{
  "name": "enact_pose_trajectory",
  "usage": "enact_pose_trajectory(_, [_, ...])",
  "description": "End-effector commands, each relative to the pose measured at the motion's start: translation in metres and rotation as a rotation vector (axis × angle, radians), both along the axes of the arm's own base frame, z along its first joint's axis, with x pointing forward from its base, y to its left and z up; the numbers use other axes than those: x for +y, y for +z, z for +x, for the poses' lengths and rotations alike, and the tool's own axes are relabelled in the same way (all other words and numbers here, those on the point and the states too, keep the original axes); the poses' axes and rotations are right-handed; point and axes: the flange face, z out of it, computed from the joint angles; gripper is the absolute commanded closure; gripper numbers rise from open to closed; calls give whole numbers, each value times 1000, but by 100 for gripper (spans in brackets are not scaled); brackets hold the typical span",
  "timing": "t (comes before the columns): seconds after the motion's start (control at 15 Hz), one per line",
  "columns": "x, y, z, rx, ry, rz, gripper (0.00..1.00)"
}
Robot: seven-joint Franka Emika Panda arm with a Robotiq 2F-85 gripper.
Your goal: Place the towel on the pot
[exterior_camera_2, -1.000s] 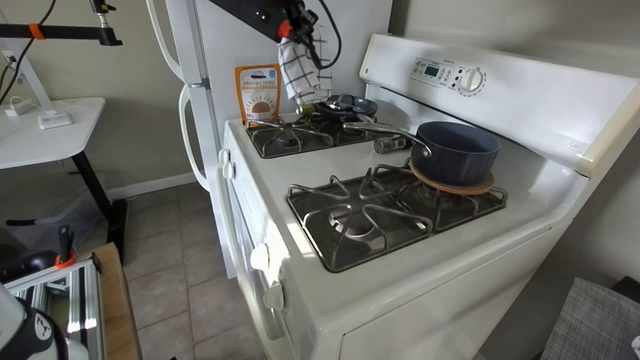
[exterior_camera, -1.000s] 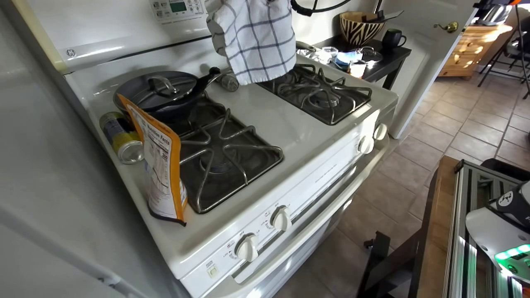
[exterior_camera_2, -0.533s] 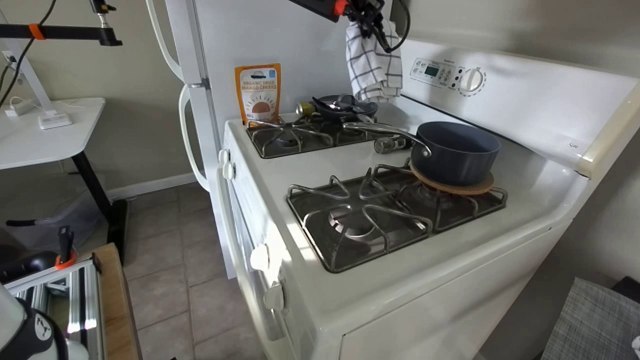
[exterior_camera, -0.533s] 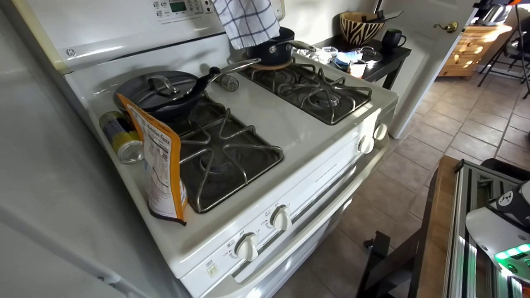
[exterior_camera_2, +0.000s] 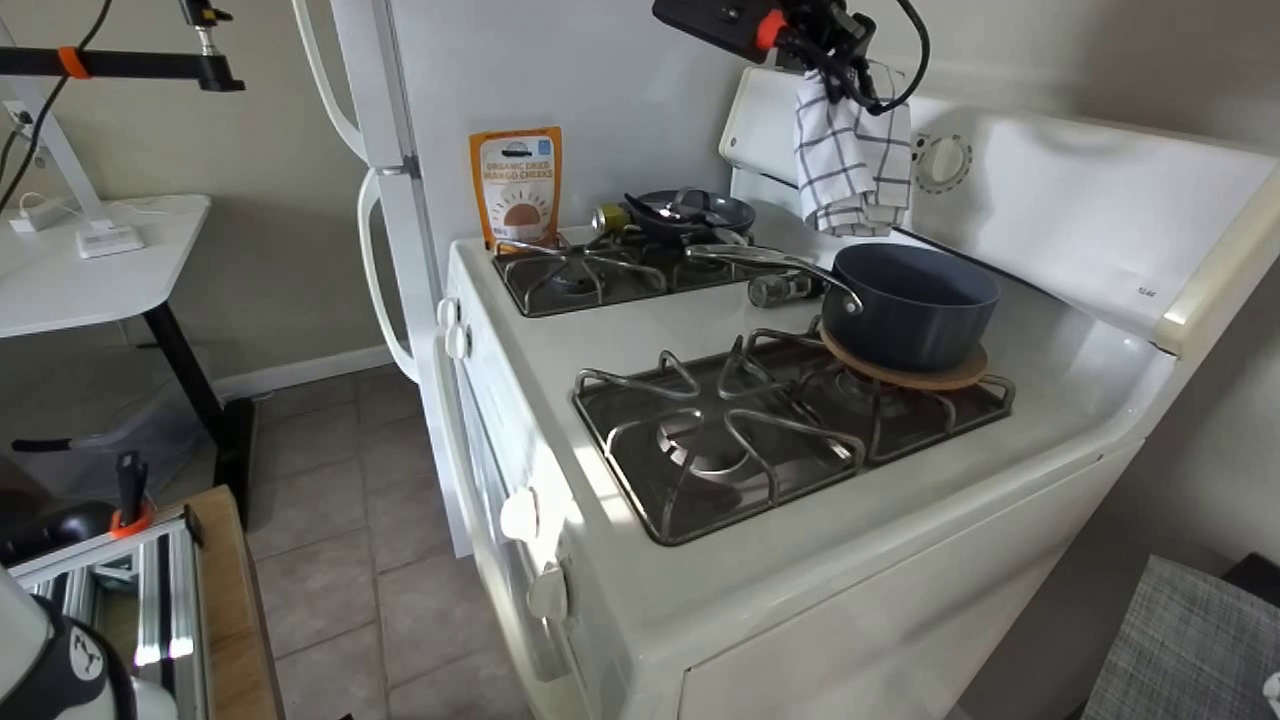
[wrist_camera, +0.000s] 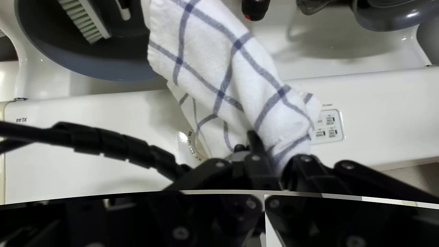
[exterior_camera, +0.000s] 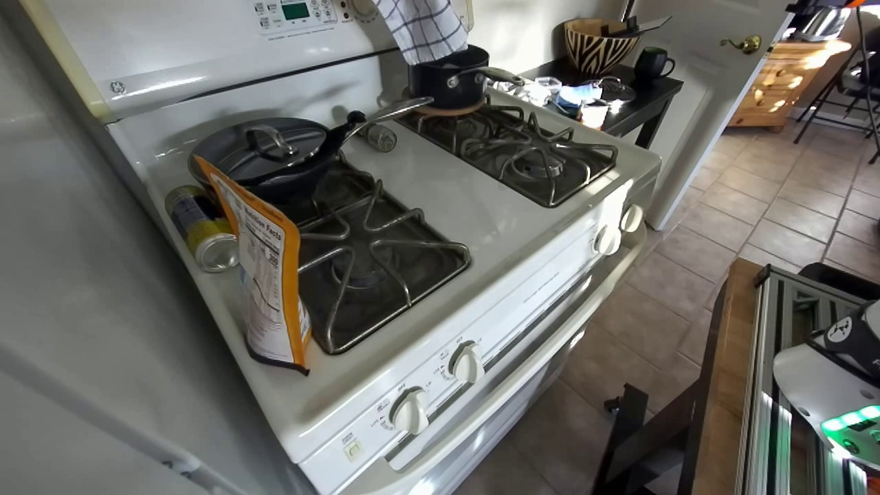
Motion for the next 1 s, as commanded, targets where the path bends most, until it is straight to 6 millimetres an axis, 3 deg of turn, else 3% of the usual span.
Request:
enact_pose_trajectory(0.0, [-13, -4, 1, -4, -41, -7, 98])
enact_pose_trajectory(0.4, [-84, -16, 17, -41, -177, -122, 98])
enact_pose_trajectory(0.67, [-130, 5, 29, -101, -310, -185, 98])
enact_pose_trajectory(0.8, [-141, 10, 33, -113, -345, -225, 98])
enact_pose_trajectory(0.93, [-132, 4, 39, -105, -330, -274, 98])
